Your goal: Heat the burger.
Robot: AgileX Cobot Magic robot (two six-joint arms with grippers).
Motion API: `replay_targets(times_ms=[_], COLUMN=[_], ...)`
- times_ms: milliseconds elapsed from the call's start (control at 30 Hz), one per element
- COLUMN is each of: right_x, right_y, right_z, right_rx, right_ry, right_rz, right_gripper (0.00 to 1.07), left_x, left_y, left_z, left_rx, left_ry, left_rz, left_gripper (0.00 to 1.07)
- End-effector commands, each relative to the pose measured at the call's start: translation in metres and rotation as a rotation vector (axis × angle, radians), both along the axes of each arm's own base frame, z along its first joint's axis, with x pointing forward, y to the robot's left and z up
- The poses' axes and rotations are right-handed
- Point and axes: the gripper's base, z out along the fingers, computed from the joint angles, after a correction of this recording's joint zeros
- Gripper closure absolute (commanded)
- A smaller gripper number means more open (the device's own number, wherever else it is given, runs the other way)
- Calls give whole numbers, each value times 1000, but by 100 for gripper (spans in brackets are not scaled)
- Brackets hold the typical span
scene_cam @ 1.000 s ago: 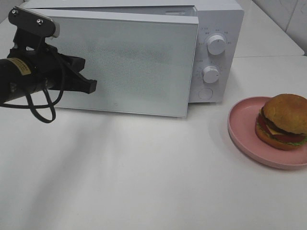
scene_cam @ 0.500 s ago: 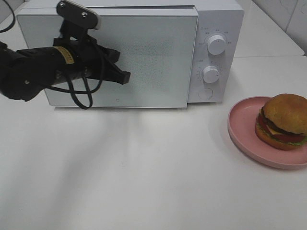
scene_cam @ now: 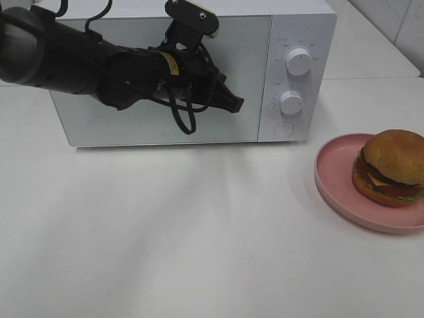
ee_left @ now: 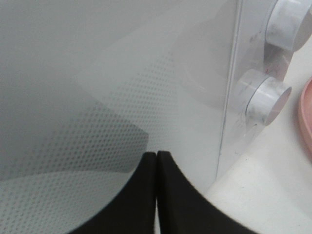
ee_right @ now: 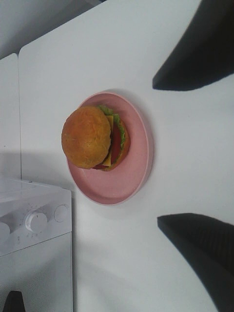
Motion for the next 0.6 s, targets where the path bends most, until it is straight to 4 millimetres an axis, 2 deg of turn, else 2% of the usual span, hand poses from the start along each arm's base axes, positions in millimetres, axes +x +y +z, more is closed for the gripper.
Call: replay_targets(times_ms=[33, 100, 200, 267, 300, 333, 367, 400, 467, 533, 567, 600], right_x=[-3, -3, -3, -3, -3, -3, -3, -3, -3, -3, -3, -3], right_y=[0, 0, 0, 0, 0, 0, 0, 0, 0, 0, 0, 0], right_z=[-1, -1, -1, -1, -1, -1, -1, -1, -1, -1, -1, -1], right_rx=[0, 0, 0, 0, 0, 0, 0, 0, 0, 0, 0, 0], right_ry=[-32, -32, -32, -32, -32, -32, -32, -32, -32, -32, -32, -32], right_rz=[5, 5, 5, 5, 5, 5, 5, 5, 5, 5, 5, 5], right_gripper=[39, 39, 39, 39, 39, 39, 39, 39, 39, 39, 39, 39], left_x=[20, 10, 1, -15, -15, -26, -26, -38, -43, -56, -56, -64], left_y=[2, -9, -15, -23, -23, -26, -26, -26, -25, -19, -19, -10], left_z=[25, 31, 33, 38, 38, 43, 43, 50, 55, 72, 72, 85], left_rx=[-78, -54, -6, 84, 84, 142, 142, 194, 214, 254, 254, 282], left_ry=[-100, -81, -56, -6, -6, 31, 31, 73, 92, 131, 131, 167], left_rz=[31, -3, -36, -84, -84, -106, -106, -120, -123, -124, -124, -114], left_gripper=[106, 106, 106, 106, 106, 106, 106, 106, 106, 106, 106, 106])
